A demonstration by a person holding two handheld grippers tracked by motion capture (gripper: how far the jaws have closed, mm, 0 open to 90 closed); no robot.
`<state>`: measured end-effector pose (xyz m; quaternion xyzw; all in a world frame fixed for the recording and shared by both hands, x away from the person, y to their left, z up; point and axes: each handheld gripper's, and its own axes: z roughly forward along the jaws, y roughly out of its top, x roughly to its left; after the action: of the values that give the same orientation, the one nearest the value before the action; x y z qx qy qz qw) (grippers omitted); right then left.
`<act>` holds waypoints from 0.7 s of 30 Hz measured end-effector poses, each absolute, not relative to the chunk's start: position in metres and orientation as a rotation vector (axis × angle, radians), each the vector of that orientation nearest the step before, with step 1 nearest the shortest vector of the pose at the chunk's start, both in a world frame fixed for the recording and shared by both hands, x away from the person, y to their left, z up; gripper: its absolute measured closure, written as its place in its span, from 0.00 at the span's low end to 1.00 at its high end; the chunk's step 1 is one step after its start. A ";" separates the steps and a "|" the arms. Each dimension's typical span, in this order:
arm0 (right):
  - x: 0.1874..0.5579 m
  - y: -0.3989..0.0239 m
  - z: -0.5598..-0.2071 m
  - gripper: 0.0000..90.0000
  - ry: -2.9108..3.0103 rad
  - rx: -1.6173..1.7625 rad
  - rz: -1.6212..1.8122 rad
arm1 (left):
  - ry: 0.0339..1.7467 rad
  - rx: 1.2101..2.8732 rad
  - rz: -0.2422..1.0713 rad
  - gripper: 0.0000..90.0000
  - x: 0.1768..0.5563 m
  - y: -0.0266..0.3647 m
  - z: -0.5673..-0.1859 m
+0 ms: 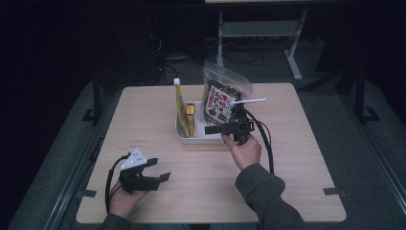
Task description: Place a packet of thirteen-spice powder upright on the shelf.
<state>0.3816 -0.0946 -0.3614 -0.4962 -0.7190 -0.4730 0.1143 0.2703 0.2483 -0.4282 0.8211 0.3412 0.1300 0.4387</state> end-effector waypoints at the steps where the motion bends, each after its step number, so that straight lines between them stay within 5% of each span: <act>1: 0.380 -0.097 -0.362 0.45 -2.108 -1.450 -1.387 | 0.847 2.041 0.325 0.27 0.270 0.248 -0.428; 21: 0.365 -0.140 -0.379 0.44 -2.083 -1.472 -1.395 | 0.854 2.034 0.327 0.25 0.270 0.250 -0.428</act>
<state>0.3650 -0.1400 -0.3788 -0.5027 -0.7117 -0.4766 0.1169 0.2704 0.2498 -0.4283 0.8190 0.3439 0.1317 0.4400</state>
